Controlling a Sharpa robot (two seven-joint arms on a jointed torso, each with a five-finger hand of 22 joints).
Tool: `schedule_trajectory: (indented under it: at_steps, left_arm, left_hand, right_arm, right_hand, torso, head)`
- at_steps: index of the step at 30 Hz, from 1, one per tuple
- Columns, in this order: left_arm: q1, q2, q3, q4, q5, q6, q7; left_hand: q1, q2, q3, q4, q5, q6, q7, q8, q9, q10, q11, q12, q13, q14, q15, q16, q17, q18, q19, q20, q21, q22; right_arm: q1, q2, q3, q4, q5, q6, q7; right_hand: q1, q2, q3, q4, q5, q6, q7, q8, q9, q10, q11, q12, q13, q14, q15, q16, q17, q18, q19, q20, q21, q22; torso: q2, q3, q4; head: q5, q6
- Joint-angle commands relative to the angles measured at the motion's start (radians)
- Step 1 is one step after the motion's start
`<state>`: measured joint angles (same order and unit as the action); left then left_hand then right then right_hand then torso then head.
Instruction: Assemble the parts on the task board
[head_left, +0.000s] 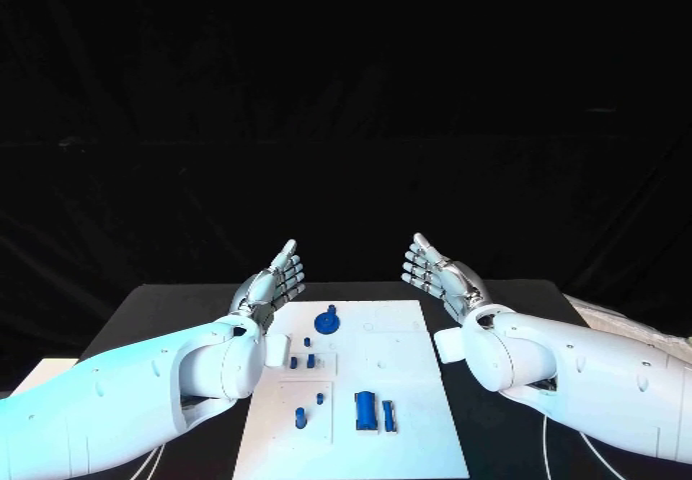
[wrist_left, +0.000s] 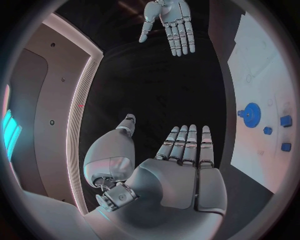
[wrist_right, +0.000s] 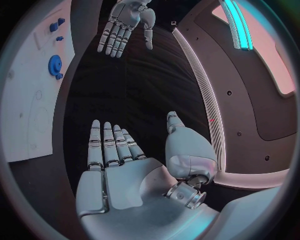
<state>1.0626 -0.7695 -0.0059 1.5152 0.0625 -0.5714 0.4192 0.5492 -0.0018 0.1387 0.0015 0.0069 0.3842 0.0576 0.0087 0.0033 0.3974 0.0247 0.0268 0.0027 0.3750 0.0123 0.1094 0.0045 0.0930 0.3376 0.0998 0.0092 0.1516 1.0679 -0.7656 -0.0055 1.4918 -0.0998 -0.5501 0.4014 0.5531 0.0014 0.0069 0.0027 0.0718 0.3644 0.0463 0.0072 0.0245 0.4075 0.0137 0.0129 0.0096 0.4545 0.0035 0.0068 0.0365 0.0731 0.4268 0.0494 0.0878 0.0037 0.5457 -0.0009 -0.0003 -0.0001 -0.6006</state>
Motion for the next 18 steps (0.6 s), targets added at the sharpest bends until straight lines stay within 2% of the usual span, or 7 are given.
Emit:
schedule_trajectory:
  at_steps: [1, 3, 8, 9, 10, 11, 18]
  left_arm:
    - [-0.007, -0.006, 0.004, 0.034, -0.055, -0.166, 0.088]
    - [-0.010, -0.009, 0.005, 0.046, -0.059, -0.185, 0.096]
    - [-0.013, -0.011, 0.006, 0.055, -0.062, -0.199, 0.101]
    - [-0.013, -0.011, 0.006, 0.055, -0.062, -0.199, 0.101]
    - [-0.013, -0.011, 0.006, 0.055, -0.062, -0.199, 0.101]
    - [-0.013, -0.011, 0.006, 0.055, -0.062, -0.199, 0.101]
    - [-0.013, -0.011, 0.006, 0.055, -0.062, -0.199, 0.101]
  left_hand:
    - [-0.176, 0.002, -0.045, -0.002, -0.007, -0.123, -0.058, -0.009, -0.003, -0.127, -0.025, -0.027, -0.003, -0.120, -0.012, -0.034, -0.005, -0.093, -0.108, -0.100, -0.009, -0.049]
    - [-0.205, 0.002, -0.052, -0.002, -0.007, -0.144, -0.058, -0.009, -0.003, -0.148, -0.025, -0.027, -0.003, -0.140, -0.012, -0.109, -0.005, -0.093, -0.126, -0.100, -0.009, -0.057]
    - [-0.266, 0.002, -0.066, -0.002, -0.007, -0.186, -0.058, -0.009, -0.003, -0.192, -0.025, -0.027, -0.003, -0.181, -0.012, -0.109, -0.005, -0.093, -0.162, -0.100, -0.009, -0.073]
    - [-0.276, 0.002, -0.139, -0.002, -0.007, -0.193, -0.058, -0.009, -0.003, -0.200, -0.025, -0.027, -0.003, -0.189, -0.012, -0.109, -0.005, -0.093, -0.169, -0.100, -0.009, -0.076]
    - [-0.295, 0.002, -0.139, -0.002, -0.007, -0.206, -0.058, -0.009, -0.003, -0.213, -0.025, -0.027, -0.003, -0.201, -0.012, -0.109, -0.005, -0.093, -0.180, -0.100, -0.009, -0.082]
    - [-0.302, 0.002, -0.139, -0.002, -0.007, -0.211, -0.058, -0.009, -0.003, -0.219, -0.025, -0.027, -0.003, -0.207, -0.012, -0.109, -0.005, -0.093, -0.185, -0.100, -0.009, -0.152]
    - [-0.363, 0.002, -0.139, -0.002, -0.007, -0.254, -0.058, -0.009, -0.003, -0.263, -0.025, -0.027, -0.003, -0.248, -0.012, -0.109, -0.005, -0.093, -0.222, -0.100, -0.009, -0.152]
  right_arm:
    - [-0.010, -0.008, 0.003, 0.044, 0.081, -0.177, 0.099]
    - [-0.014, -0.011, 0.004, 0.062, 0.091, -0.199, 0.109]
    - [-0.018, -0.014, 0.005, 0.078, 0.100, -0.220, 0.119]
    - [-0.018, -0.014, 0.005, 0.078, 0.100, -0.220, 0.119]
    - [-0.018, -0.014, 0.005, 0.078, 0.100, -0.220, 0.119]
    - [-0.018, -0.014, 0.005, 0.078, 0.100, -0.220, 0.119]
    - [-0.018, -0.014, 0.005, 0.078, 0.100, -0.220, 0.119]
  right_hand:
    - [-0.177, -0.001, -0.007, -0.003, -0.072, -0.116, -0.046, -0.007, -0.025, -0.130, -0.014, -0.013, -0.010, -0.145, -0.004, -0.007, -0.037, -0.073, -0.136, -0.049, -0.088, -0.004]
    - [-0.206, -0.001, -0.007, -0.003, -0.072, -0.136, -0.046, -0.007, -0.025, -0.151, -0.014, -0.013, -0.010, -0.169, -0.004, -0.007, -0.037, -0.073, -0.159, -0.049, -0.088, -0.004]
    - [-0.268, -0.001, -0.007, -0.003, -0.072, -0.177, -0.046, -0.007, -0.025, -0.197, -0.014, -0.013, -0.010, -0.220, -0.004, -0.007, -0.037, -0.073, -0.207, -0.049, -0.088, -0.004]
    - [-0.279, -0.001, -0.007, -0.003, -0.072, -0.184, -0.046, -0.007, -0.025, -0.205, -0.014, -0.013, -0.010, -0.229, -0.004, -0.007, -0.037, -0.073, -0.215, -0.049, -0.088, -0.004]
    - [-0.293, -0.001, -0.007, -0.003, -0.072, -0.194, -0.046, -0.007, -0.025, -0.215, -0.014, -0.013, -0.010, -0.241, -0.004, -0.007, -0.037, -0.073, -0.227, -0.049, -0.088, -0.004]
    - [-0.305, -0.001, -0.007, -0.003, -0.072, -0.201, -0.046, -0.007, -0.025, -0.224, -0.014, -0.013, -0.010, -0.250, -0.004, -0.007, -0.037, -0.073, -0.235, -0.049, -0.088, -0.004]
    - [-0.366, -0.001, -0.007, -0.003, -0.072, -0.241, -0.046, -0.007, -0.025, -0.269, -0.014, -0.013, -0.010, -0.301, -0.004, -0.007, -0.037, -0.073, -0.283, -0.049, -0.088, -0.004]
  torso:
    - [-0.002, 0.0009, 0.0003]
    - [-0.002, 0.0009, 0.0003]
    - [-0.002, 0.0009, 0.0003]
    - [-0.002, 0.0009, 0.0003]
    - [-0.002, 0.0009, 0.0003]
    - [-0.002, 0.0009, 0.0003]
    - [-0.002, 0.0009, 0.0003]
  head:
    - [0.000, 0.001]
    - [0.000, 0.001]
    - [0.000, 0.001]
    - [0.000, 0.001]
    - [0.000, 0.001]
    - [0.000, 0.001]
    - [0.000, 0.001]
